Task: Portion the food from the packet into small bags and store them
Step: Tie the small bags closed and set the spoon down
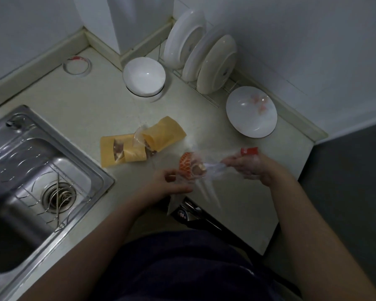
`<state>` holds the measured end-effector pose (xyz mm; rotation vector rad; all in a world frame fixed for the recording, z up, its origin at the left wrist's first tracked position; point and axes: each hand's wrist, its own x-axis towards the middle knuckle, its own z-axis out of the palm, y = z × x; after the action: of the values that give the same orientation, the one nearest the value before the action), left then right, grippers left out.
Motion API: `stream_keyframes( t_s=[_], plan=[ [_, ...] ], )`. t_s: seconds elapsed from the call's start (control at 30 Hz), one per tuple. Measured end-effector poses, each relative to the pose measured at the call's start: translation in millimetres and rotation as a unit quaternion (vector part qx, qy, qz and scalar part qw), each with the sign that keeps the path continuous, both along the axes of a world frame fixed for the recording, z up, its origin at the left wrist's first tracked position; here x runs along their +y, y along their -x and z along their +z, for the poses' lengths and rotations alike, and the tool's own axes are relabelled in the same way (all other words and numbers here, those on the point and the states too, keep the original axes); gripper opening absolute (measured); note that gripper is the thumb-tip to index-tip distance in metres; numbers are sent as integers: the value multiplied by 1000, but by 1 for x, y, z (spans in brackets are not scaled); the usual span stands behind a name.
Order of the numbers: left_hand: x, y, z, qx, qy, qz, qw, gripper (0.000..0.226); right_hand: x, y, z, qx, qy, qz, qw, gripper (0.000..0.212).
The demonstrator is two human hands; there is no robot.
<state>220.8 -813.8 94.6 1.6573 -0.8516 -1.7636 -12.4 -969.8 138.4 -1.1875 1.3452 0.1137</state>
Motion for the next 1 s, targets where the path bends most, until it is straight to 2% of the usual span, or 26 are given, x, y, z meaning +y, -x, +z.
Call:
stream_keyframes(
  t_s=[0.13, 0.3, 0.37, 0.47, 0.5, 0.6, 0.7, 1.0],
  plan=[
    [-9, 4, 0, 37, 28, 3, 999, 70, 9, 15, 20, -23, 12, -61, 998, 22],
    [-24, 15, -2, 40, 28, -21, 999, 46, 13, 32, 44, -7, 65, -143, 988, 10],
    [-31, 21, -5, 26, 24, -33, 999, 49, 12, 40, 49, -6, 95, -184, 978, 7],
    [-42, 30, -13, -3, 21, -59, 998, 53, 10, 53, 53, -11, 115, -260, 959, 22],
    [-45, 33, -15, -6, 21, -62, 998, 56, 10, 56, 56, -15, 121, -273, 954, 21],
    [-50, 39, -18, -18, 34, -68, 997, 68, 10, 65, 62, -24, 129, -284, 950, 11],
    [-51, 42, -15, -36, 62, -72, 995, 68, 12, 68, 63, -58, 126, -307, 941, 9],
    [-40, 36, 12, -51, 189, -12, 980, 51, 13, 57, 73, -137, 140, -335, 922, 14]
  ],
)
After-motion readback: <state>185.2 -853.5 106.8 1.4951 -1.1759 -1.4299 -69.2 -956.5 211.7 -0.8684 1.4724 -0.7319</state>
